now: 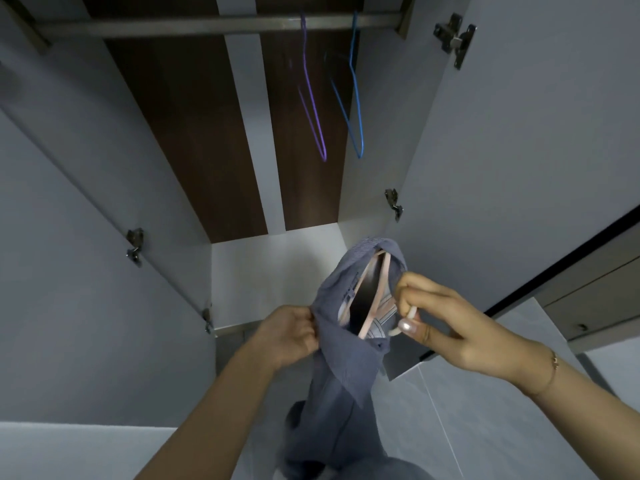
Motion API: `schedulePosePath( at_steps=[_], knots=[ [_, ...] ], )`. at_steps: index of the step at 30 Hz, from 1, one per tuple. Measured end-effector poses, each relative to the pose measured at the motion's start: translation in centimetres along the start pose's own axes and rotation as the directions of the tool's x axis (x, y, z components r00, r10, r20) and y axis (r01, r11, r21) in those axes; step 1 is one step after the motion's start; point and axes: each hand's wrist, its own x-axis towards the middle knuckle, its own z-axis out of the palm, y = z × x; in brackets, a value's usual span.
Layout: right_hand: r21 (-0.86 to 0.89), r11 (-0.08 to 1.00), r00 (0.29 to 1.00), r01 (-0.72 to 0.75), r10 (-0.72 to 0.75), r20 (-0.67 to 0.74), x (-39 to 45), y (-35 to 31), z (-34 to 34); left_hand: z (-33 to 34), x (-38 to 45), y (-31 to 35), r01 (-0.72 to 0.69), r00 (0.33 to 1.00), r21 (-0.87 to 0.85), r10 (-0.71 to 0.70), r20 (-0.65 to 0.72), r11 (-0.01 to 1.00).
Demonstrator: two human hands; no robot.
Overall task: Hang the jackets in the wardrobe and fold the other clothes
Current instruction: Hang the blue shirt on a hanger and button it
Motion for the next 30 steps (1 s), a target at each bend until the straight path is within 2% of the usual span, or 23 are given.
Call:
schedulePosePath(
  at_steps=[1,3,5,6,8,9,10,11,12,13,14,15,17,19,20,22,24,26,27,30],
  knots=[
    [-0.016,1.000,1.000,0.019,-0.018,0.004,0.1,-0.2,0.2,0.1,-0.1,-0.1,0.037,0.999,0.108,-0.035,-0.020,0.993],
    [-0.018,0.999,0.999,0.033,-0.032,0.014,0.4,-0.7,0.5,0.6,0.0,0.4,0.022,1.000,0.275,-0.016,-0.021,0.961],
    [-0.010,0.999,0.999,0.032,-0.032,0.037,0.7,-1.2,0.6,1.7,0.4,1.7,-0.056,0.998,0.423,0.060,0.004,0.905],
    [-0.017,0.999,0.998,0.033,-0.032,0.054,0.8,-1.5,0.7,2.7,0.5,2.5,-0.117,0.991,0.537,0.132,0.012,0.836],
    [-0.034,0.998,0.995,0.047,-0.043,0.086,1.0,-1.9,1.0,4.5,0.9,3.8,-0.272,0.937,0.765,0.343,0.072,0.584],
    [-0.042,0.998,0.994,0.056,-0.052,0.098,1.1,-2.1,1.1,5.0,1.5,4.2,-0.343,0.878,0.853,0.458,0.142,0.393],
    [-0.049,0.997,0.993,0.064,-0.059,0.105,1.2,-2.4,1.2,5.4,2.4,4.6,-0.382,0.806,0.907,0.545,0.232,0.179],
    [-0.054,0.996,0.992,0.069,-0.063,0.107,1.4,-2.6,1.2,5.7,3.0,4.8,-0.396,0.745,0.918,0.588,0.314,0.013],
    [-0.054,0.996,0.992,0.073,-0.067,0.104,1.5,-2.9,1.2,6.0,3.4,4.9,-0.415,0.710,0.907,0.598,0.371,-0.070],
    [-0.049,0.996,0.992,0.076,-0.071,0.100,1.7,-3.1,1.1,6.2,3.5,5.0,-0.434,0.701,0.898,0.596,0.391,-0.079],
    [-0.043,0.996,0.993,0.078,-0.073,0.096,1.8,-3.2,1.0,6.2,3.6,5.1,-0.453,0.705,0.890,0.593,0.390,-0.047],
    [-0.041,0.996,0.993,0.078,-0.074,0.095,1.8,-3.3,0.9,6.3,3.4,5.2,-0.475,0.726,0.879,0.580,0.368,0.037],
    [-0.049,0.996,0.992,0.069,-0.064,0.109,2.0,-3.1,0.9,6.8,2.4,5.9,-0.491,0.812,0.800,0.515,0.276,0.346],
    [-0.088,0.995,0.990,0.048,-0.036,0.135,2.1,-2.6,1.2,7.4,1.6,7.0,-0.388,0.912,0.664,0.371,0.176,0.639],
    [-0.121,0.992,0.989,0.047,-0.028,0.147,2.2,-2.4,1.4,7.7,1.2,7.5,-0.319,0.945,0.618,0.293,0.148,0.719],
    [-0.188,0.980,0.987,0.071,-0.041,0.157,2.4,-2.2,1.9,8.2,0.7,8.0,-0.187,0.982,0.567,0.140,0.126,0.802],
    [-0.218,0.970,0.986,0.106,-0.075,0.146,2.5,-2.2,2.1,8.1,0.6,7.2,-0.086,0.993,0.543,0.029,0.112,0.835],
    [-0.209,0.971,0.989,0.117,-0.095,0.113,2.7,-2.2,1.9,7.6,0.9,5.8,-0.018,0.999,0.613,-0.006,0.037,0.790],
    [-0.192,0.976,0.992,0.106,-0.091,0.088,2.8,-2.0,1.6,7.2,1.0,5.1,-0.008,1.000,0.696,0.022,-0.011,0.718],
    [-0.144,0.989,0.999,0.030,-0.028,0.015,3.5,-1.1,0.8,5.4,1.2,4.1,-0.022,0.973,0.934,0.220,-0.062,0.358]
  ],
)
